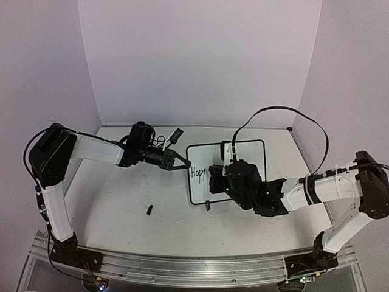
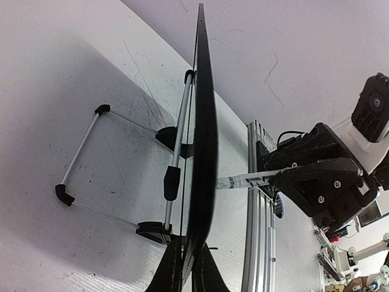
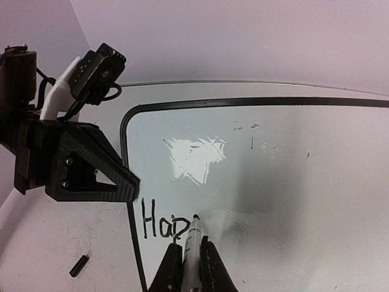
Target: Write a sentence on the whiteboard
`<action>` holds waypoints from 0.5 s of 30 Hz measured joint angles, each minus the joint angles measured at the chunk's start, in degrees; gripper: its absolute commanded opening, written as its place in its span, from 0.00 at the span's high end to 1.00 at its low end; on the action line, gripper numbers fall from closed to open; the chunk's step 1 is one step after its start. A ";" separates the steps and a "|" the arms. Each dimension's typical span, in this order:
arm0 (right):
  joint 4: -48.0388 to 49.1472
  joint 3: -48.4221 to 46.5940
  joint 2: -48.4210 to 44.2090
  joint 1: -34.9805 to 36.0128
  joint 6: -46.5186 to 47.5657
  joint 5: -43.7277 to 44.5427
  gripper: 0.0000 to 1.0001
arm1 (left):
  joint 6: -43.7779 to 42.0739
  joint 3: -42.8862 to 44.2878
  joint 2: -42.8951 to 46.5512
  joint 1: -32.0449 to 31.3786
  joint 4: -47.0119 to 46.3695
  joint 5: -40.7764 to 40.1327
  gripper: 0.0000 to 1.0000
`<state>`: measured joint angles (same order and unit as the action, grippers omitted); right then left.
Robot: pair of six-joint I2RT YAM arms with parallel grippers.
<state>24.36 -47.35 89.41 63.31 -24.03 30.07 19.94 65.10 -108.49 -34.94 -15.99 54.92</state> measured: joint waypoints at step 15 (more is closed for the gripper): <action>-0.16 0.10 -0.03 0.00 -1.18 0.84 1.00 | 0.00 0.00 0.00 0.00 0.00 -0.02 1.00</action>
<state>24.20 -47.25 89.38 63.31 -25.21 30.91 19.94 65.10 -108.49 -34.94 -15.99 54.89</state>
